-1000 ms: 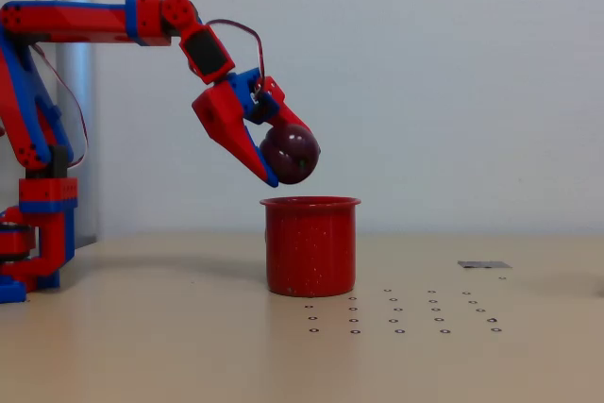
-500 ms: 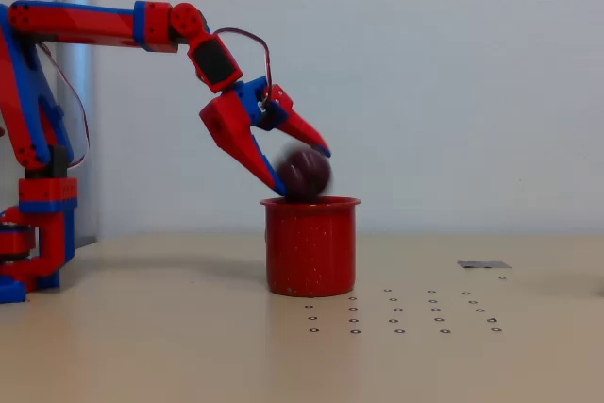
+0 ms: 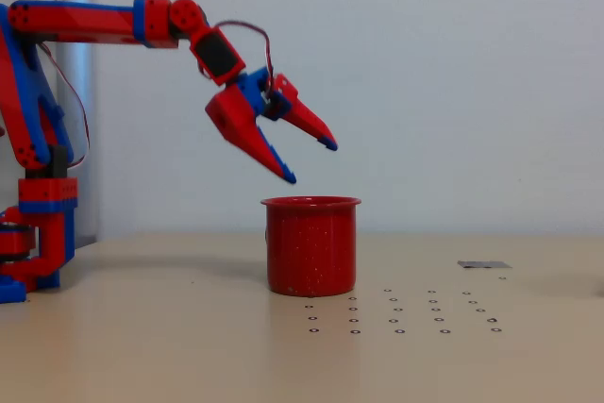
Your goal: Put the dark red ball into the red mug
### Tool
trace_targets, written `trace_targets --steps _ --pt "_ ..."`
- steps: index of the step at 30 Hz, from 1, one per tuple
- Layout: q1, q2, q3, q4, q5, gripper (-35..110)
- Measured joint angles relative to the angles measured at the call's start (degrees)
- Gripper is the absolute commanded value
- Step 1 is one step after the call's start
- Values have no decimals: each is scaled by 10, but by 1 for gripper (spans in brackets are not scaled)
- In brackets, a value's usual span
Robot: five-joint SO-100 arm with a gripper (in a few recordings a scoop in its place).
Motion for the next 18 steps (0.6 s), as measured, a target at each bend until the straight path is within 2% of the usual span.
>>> trace_targets --steps 2,5,14,18 --pt "2 4 -19 47 0 2" --pt "11 27 -20 94 -7 0" --pt "68 182 79 126 -9 -2" --pt "85 286 181 124 -69 -2"
